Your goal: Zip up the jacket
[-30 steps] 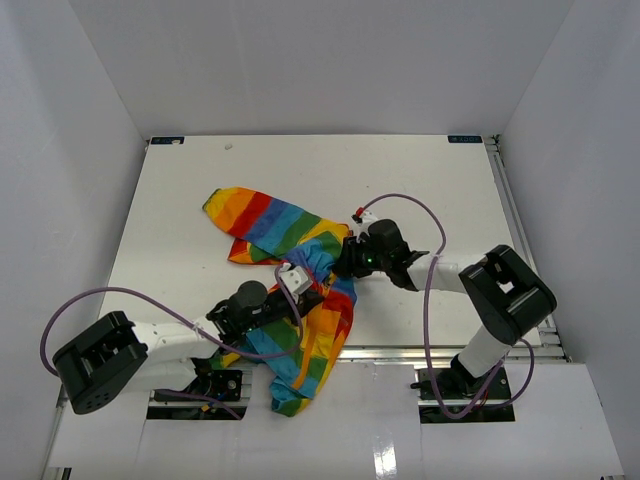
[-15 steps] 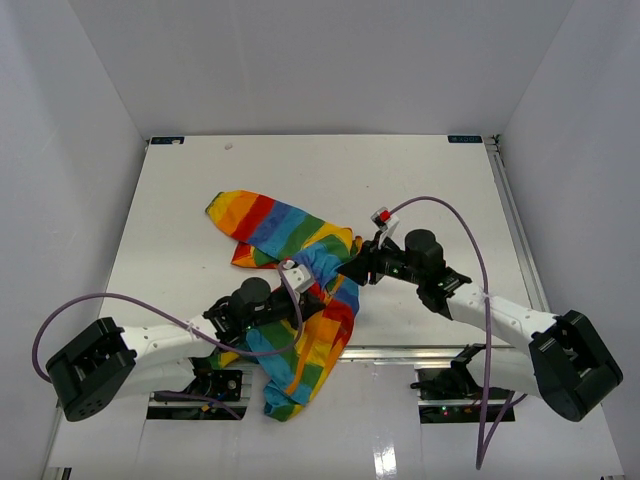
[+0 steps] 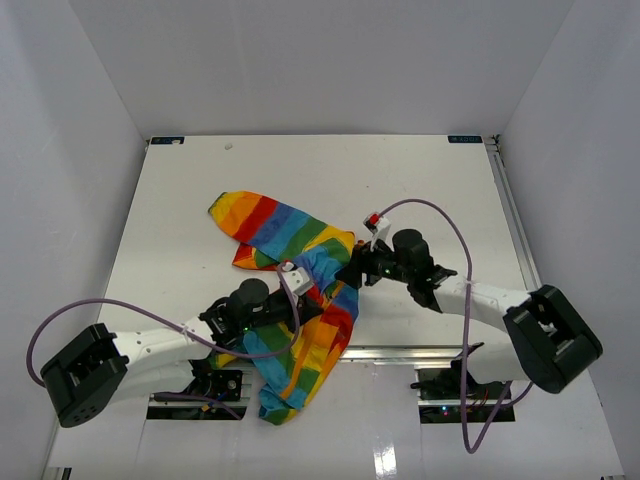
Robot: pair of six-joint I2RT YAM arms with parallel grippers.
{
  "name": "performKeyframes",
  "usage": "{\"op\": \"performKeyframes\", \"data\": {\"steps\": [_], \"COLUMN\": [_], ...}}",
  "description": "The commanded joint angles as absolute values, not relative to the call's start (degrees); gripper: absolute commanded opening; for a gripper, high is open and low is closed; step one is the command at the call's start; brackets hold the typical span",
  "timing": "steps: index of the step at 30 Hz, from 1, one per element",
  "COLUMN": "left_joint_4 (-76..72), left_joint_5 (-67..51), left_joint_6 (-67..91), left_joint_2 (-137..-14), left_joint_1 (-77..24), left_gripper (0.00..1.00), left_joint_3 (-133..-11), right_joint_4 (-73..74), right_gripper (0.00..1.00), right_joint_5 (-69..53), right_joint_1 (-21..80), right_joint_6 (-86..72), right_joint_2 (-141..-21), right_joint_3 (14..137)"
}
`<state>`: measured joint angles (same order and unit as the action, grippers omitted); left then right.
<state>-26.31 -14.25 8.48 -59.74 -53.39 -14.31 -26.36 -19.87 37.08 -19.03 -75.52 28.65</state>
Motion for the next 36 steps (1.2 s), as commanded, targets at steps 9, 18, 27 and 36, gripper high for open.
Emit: {"op": "performKeyframes", "data": {"steps": [9, 18, 27, 36], "left_joint_4": [-12.86, -19.61, 3.43, -2.84], "left_joint_5": [-2.58, -2.67, 2.19, -8.84], "left_joint_6": [11.93, -7.18, -12.62, -4.17], "left_joint_2": [-65.73, -82.47, -100.13, -83.81], "left_joint_1": [-52.22, -38.97, -39.11, -38.89], "left_gripper": [0.00, 0.00, 0.04, 0.55], "left_joint_3": [-21.73, -36.18, -59.32, -41.66], "right_joint_4": [-32.66, -26.13, -33.87, -32.87], "right_gripper": [0.61, 0.39, 0.40, 0.54], "right_joint_5": [-14.39, -4.89, -3.07, -2.81], "right_joint_1": [36.91, 31.12, 28.65, 28.54], "right_joint_6": [-25.87, -34.53, -36.43, -34.97], "right_joint_2": [-91.45, -103.43, -100.68, -94.61], "right_joint_3": [36.14, 48.58, 40.92, 41.32]}}
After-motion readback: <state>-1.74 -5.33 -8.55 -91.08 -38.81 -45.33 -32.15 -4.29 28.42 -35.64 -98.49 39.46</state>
